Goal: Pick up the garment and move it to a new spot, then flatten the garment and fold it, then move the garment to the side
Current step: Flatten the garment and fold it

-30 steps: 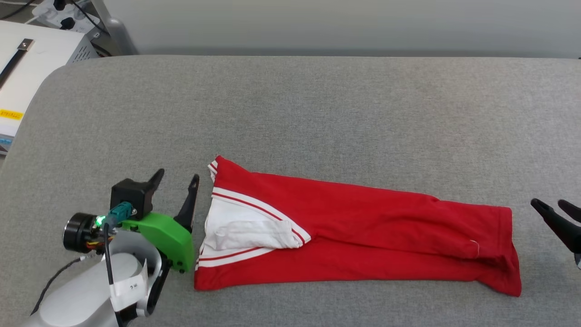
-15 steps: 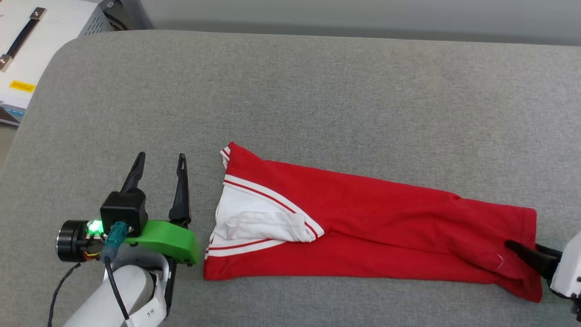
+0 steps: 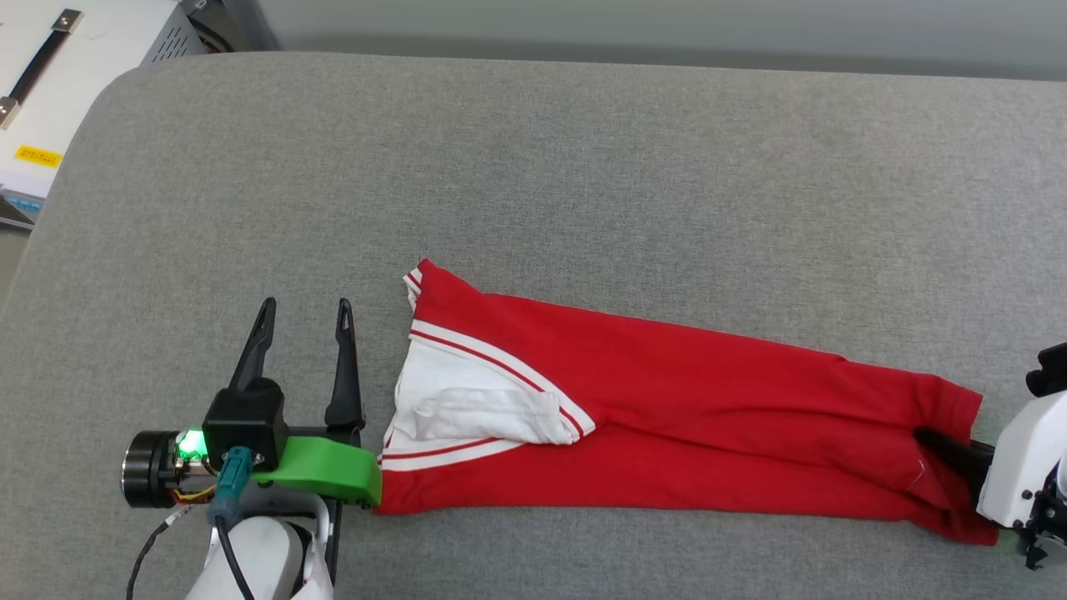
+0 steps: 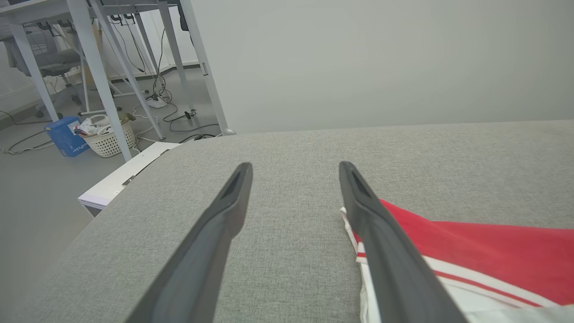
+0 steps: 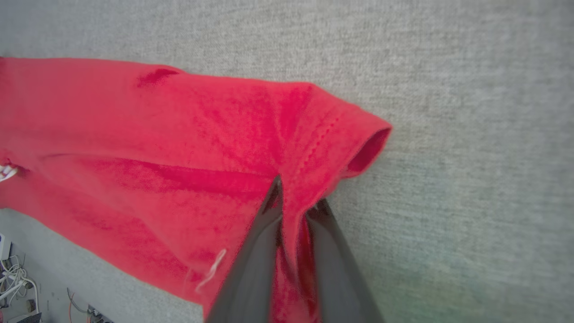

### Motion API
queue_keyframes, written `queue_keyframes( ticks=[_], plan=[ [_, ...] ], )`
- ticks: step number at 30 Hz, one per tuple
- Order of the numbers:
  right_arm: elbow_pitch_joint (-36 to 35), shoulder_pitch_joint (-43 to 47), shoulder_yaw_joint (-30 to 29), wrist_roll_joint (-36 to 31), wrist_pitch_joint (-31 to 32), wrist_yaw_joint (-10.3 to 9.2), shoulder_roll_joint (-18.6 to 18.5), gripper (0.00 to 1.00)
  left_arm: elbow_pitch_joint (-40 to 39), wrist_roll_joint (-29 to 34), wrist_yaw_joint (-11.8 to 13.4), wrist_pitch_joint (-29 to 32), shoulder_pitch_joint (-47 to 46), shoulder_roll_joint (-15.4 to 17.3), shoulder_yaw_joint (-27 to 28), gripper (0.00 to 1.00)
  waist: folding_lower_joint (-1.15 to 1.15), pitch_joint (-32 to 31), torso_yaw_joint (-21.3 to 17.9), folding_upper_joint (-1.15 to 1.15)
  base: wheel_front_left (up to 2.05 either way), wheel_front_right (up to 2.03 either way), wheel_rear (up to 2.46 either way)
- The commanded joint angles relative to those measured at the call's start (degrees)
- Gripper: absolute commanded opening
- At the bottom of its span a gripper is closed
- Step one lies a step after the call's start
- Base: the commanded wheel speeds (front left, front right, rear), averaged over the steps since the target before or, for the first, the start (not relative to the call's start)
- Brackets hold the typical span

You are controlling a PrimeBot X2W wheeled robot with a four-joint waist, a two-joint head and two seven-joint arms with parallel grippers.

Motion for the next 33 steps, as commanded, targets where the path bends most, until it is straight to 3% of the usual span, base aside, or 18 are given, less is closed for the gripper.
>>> queue_keyframes(
  ticks=[1,13,19,25,33],
  plan=[
    [1.41,0.34,1.15,0.71,-0.01,0.0,0.31,0.0,0.32,0.85,-0.76,-0.33,1.22,-0.84,0.91,1.0,0.0,-0.57,-0.26,0.0,0.0,0.0,0.0],
    [8.17,0.93,-3.62,1.97,-1.53,0.0,-10.57,0.0,1.43,4.86,-6.24,-0.33,4.02,-4.96,5.97,1.0,0.0,-3.91,-0.77,0.0,0.0,0.0,0.0],
    [2.4,2.33,-3.08,2.94,1.41,0.0,-12.9,0.0,2.07,5.94,-8.13,-0.34,5.43,-6.08,8.41,1.0,0.0,-5.29,-1.15,0.0,0.0,0.0,0.0],
    [-9.31,3.55,-2.33,3.9,5.7,0.0,-12.06,0.0,2.04,6.93,-9.33,-0.34,6.67,-7.43,10.24,1.0,0.0,-5.47,-1.5,0.0,0.0,0.0,0.0],
    [-21.82,-1.71,1.58,-0.61,10.92,0.0,-4.96,0.0,1.98,8.56,-10.95,-0.34,5.28,-9.1,11.55,1.0,0.0,-3.43,-0.73,0.0,0.0,0.0,0.0]
  ],
)
